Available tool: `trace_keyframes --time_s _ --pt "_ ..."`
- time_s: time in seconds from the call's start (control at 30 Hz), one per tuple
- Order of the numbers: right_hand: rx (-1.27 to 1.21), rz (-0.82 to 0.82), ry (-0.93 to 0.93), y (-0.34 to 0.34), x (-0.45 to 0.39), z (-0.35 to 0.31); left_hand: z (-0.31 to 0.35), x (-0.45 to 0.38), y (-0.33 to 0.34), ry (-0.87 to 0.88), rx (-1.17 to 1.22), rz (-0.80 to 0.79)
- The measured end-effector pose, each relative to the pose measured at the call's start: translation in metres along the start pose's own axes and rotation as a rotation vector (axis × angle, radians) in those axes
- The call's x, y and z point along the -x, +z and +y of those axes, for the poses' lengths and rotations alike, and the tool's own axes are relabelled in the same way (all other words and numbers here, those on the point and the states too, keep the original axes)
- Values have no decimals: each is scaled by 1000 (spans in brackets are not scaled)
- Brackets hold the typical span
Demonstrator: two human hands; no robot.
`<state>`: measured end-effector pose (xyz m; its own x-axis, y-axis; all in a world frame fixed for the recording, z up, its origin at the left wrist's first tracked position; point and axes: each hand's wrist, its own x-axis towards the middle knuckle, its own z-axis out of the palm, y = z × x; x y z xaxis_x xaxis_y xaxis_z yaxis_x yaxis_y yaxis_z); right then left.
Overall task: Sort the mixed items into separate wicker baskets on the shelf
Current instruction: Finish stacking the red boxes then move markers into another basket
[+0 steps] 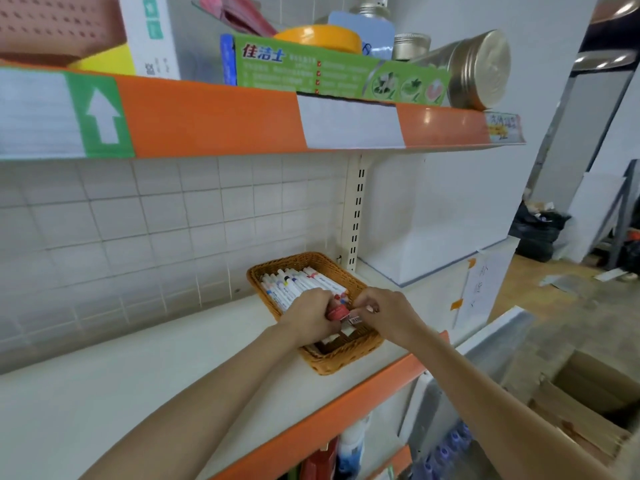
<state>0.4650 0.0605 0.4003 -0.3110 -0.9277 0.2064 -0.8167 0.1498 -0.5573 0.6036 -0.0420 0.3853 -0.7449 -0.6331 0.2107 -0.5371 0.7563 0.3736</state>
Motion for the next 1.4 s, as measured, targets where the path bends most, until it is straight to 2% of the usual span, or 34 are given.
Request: trace_keyframes --time_s 0.2,0.3,0.37,0.63,0.9,1.17,1.4 --pt "-37 132 -175 17 27 -35 -2 58 -25 -61 90 182" --pt "-98 140 -218 24 48 -59 5 95 -41 -94 153 339" --pt "-115 118 -249 29 61 -73 9 119 -53 -116 159 382" --pt "-183 -37 -394 69 101 -148 -13 230 -92 -353 4 344" --pt "-357 -180 -486 137 154 -261 -65 362 -140 -537 -131 372" --pt "-413 -250 -600 207 215 -387 -124 506 -194 -684 -199 455" --pt "-390 -277 -642 250 241 -452 -161 581 -223 -775 -211 500"
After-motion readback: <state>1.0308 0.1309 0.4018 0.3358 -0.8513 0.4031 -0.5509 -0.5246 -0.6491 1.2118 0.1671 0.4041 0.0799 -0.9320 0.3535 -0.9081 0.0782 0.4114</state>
